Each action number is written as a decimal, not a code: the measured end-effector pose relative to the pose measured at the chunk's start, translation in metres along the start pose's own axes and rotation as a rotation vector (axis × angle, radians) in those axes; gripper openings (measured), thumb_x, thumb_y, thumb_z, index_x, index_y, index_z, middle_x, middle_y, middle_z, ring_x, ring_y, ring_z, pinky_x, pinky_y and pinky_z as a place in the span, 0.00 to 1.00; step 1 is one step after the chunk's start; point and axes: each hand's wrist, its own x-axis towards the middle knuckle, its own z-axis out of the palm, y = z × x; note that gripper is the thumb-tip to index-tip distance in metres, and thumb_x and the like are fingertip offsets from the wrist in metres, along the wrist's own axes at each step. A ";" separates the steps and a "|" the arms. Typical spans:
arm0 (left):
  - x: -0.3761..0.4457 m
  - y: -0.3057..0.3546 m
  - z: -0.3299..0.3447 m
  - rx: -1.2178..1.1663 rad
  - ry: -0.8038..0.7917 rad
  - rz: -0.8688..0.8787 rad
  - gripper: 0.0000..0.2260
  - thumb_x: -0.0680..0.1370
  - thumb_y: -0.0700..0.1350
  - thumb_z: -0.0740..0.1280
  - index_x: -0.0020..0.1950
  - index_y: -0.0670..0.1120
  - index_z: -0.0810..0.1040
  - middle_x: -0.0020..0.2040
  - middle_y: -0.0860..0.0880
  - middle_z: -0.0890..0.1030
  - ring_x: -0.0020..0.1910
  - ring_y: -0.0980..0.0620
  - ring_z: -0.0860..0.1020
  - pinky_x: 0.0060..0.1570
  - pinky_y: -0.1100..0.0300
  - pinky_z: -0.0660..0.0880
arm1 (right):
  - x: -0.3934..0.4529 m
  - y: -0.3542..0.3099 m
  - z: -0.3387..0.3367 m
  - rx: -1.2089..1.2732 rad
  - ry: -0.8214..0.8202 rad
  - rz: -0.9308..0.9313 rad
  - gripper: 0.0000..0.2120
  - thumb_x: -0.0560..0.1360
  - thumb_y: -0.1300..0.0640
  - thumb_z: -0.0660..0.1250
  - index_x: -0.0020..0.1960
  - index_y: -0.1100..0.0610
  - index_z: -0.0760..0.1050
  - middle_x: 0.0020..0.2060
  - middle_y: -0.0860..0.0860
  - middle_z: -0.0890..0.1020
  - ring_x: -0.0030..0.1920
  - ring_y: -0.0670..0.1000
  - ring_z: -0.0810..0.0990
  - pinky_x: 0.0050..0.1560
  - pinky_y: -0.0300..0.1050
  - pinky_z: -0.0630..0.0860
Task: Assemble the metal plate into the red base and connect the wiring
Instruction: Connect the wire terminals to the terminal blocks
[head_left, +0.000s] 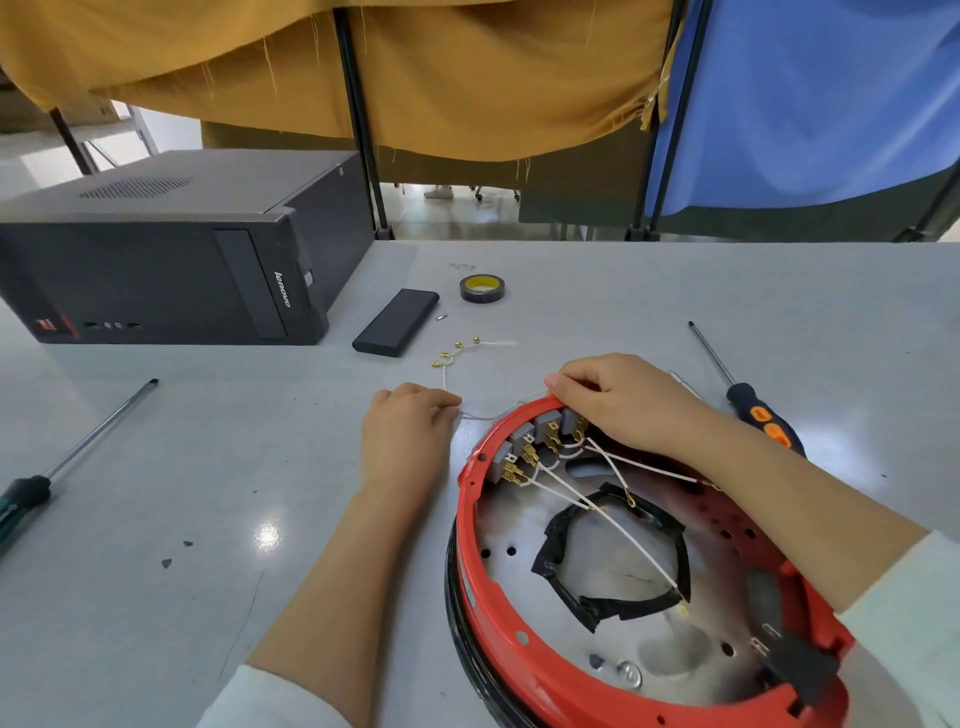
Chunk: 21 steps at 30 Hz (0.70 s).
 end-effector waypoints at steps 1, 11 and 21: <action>0.000 -0.001 0.000 -0.064 0.012 -0.030 0.09 0.78 0.46 0.66 0.54 0.53 0.84 0.56 0.50 0.82 0.56 0.46 0.72 0.51 0.58 0.68 | 0.000 0.000 0.000 0.001 -0.005 0.001 0.21 0.79 0.44 0.56 0.33 0.56 0.67 0.25 0.47 0.68 0.29 0.47 0.68 0.34 0.46 0.64; 0.000 -0.002 0.000 -0.039 0.001 -0.013 0.05 0.78 0.46 0.68 0.49 0.53 0.83 0.48 0.51 0.82 0.53 0.46 0.75 0.48 0.56 0.69 | 0.000 0.002 0.000 0.030 0.000 0.005 0.20 0.79 0.44 0.58 0.35 0.56 0.71 0.27 0.47 0.72 0.32 0.48 0.71 0.36 0.46 0.67; -0.022 0.031 -0.039 -0.460 0.555 0.422 0.04 0.77 0.36 0.67 0.46 0.42 0.81 0.45 0.51 0.78 0.47 0.50 0.75 0.50 0.61 0.70 | 0.006 0.003 -0.011 0.742 0.170 0.185 0.25 0.81 0.39 0.46 0.52 0.53 0.76 0.39 0.52 0.86 0.39 0.51 0.84 0.38 0.41 0.77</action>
